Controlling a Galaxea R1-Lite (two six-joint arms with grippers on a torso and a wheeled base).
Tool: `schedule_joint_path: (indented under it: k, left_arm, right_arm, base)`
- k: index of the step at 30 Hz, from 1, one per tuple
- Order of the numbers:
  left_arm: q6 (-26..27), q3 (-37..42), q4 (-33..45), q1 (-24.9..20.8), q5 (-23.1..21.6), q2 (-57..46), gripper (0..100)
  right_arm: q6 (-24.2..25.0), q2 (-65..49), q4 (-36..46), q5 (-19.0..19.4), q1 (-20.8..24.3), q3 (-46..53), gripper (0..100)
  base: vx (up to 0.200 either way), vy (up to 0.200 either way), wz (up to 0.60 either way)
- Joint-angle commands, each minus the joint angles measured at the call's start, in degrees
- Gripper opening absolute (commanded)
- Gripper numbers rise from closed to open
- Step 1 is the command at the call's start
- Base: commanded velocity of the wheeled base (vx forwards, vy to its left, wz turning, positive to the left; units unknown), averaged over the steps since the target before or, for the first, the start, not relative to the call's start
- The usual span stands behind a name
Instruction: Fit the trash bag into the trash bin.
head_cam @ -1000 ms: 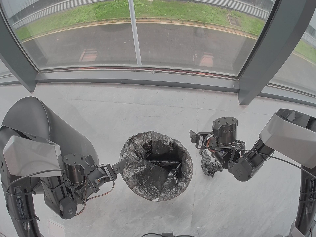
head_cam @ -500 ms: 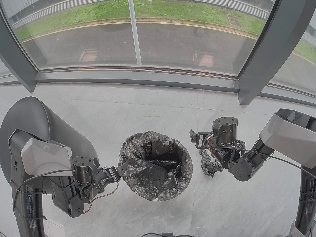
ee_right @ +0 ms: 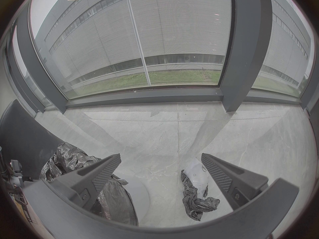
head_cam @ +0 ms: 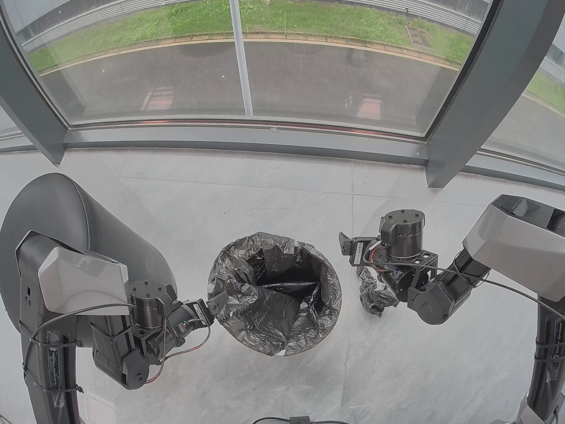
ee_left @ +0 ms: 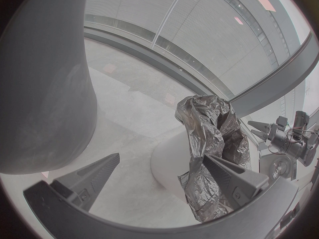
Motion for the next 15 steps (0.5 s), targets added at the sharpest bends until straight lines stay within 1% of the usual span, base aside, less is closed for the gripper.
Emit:
schedule_joint_path:
  k: [1,15]
  left_arm:
    - [-0.1,0.4,-0.1,0.0,0.1,-0.8,100]
    - [-0.1,1.1,-0.1,1.2,0.1,-1.3,100]
  right_arm:
    - [0.0,0.1,0.0,0.0,0.0,0.0,100]
    - [0.0,0.4,-0.1,0.0,0.0,0.0,100]
  base:
    - [0.000,0.000,0.00]
    - [0.000,0.000,0.00]
